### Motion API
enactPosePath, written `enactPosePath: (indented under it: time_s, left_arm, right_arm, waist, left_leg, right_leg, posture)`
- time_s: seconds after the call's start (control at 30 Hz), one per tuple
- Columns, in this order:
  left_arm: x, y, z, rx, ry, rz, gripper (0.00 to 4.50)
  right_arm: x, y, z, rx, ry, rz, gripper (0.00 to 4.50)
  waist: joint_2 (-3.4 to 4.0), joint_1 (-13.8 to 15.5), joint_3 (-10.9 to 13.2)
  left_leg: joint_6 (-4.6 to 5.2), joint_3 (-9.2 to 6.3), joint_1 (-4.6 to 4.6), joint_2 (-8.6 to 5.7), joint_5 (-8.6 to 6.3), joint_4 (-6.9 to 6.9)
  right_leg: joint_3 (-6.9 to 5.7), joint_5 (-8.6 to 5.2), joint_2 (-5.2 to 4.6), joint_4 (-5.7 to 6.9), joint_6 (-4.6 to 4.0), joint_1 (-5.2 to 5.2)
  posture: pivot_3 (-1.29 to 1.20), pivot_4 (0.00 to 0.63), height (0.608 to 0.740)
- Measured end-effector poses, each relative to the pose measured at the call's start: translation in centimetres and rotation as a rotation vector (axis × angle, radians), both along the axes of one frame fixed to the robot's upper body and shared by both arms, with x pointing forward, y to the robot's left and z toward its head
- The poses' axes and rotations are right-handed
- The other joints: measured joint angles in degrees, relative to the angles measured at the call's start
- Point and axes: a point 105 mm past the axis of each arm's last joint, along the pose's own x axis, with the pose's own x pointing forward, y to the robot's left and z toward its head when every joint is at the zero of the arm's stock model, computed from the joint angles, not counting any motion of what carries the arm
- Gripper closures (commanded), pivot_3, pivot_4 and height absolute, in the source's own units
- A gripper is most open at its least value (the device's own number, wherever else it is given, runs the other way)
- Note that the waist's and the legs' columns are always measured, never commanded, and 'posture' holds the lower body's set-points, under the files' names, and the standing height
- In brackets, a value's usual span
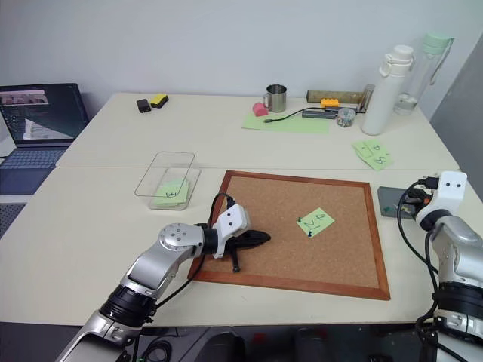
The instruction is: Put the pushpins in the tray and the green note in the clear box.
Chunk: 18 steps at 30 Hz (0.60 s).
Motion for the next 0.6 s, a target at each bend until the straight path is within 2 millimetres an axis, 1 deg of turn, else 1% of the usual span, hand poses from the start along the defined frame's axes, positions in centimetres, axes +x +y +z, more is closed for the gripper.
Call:
enactPosePath:
  time_s: [0.23, 0.37, 0.4, 0.47, 0.5, 0.6]
  left_arm:
    - [-0.2, 0.1, 0.0, -0.002, 0.000, 0.017, 4.50]
    - [-0.3, 0.2, 0.0, 0.000, -0.002, 0.025, 4.50]
    - [-0.3, 0.3, 0.0, 0.000, -0.002, 0.025, 4.50]
    - [-0.3, 0.3, 0.0, 0.000, -0.002, 0.026, 4.50]
    - [-0.3, 0.3, 0.0, 0.000, -0.002, 0.026, 4.50]
    - [-0.3, 0.3, 0.0, -0.001, -0.003, 0.026, 4.50]
  right_arm:
    - [0.1, -0.1, -0.6, 0.026, 0.019, 0.020, 1.74]
    - [0.1, 0.0, -0.6, 0.028, 0.018, 0.030, 0.84]
    - [0.1, 0.1, -0.6, 0.030, 0.017, 0.034, 0.70]
    - [0.2, 0.2, -0.4, 0.035, 0.007, 0.043, 0.21]
    - [0.1, 0.3, -0.3, 0.032, 0.001, 0.049, 0.10]
    - [-0.2, 0.9, -0.1, 0.005, -0.008, 0.089, 0.10]
  waist:
    - [0.00, -0.11, 0.00]
    - [0.00, -0.12, 0.00]
    - [0.00, -0.12, 0.00]
    - [0.00, -0.13, 0.00]
    - [0.01, -0.13, 0.00]
    - [0.00, -0.11, 0.00]
  left_leg:
    - [0.00, 0.02, 0.00, 0.04, 0.00, -0.01]
    - [0.00, 0.01, 0.00, 0.05, 0.00, -0.01]
    - [0.00, 0.02, 0.01, 0.05, 0.00, -0.01]
    - [0.00, 0.02, 0.01, 0.05, 0.00, -0.02]
    - [0.00, 0.02, 0.01, 0.05, 0.00, -0.02]
    - [0.00, 0.00, 0.00, 0.05, 0.00, -0.03]
  right_leg:
    - [0.06, 0.00, 0.00, -0.02, 0.00, -0.01]
    - [0.06, 0.00, 0.00, -0.02, 0.00, 0.00]
    - [0.05, 0.00, 0.00, -0.02, 0.00, 0.00]
    - [0.05, 0.00, 0.00, -0.02, 0.00, -0.01]
    - [0.06, 0.00, 0.00, -0.02, 0.00, -0.01]
    - [0.06, 0.00, 0.01, -0.04, 0.00, 0.00]
  posture:
    - [0.00, 0.150, 0.740]
    - [0.00, 0.150, 0.740]
    - [0.00, 0.150, 0.740]
    - [0.00, 0.150, 0.740]
    - [0.00, 0.150, 0.740]
    - [0.00, 0.150, 0.740]
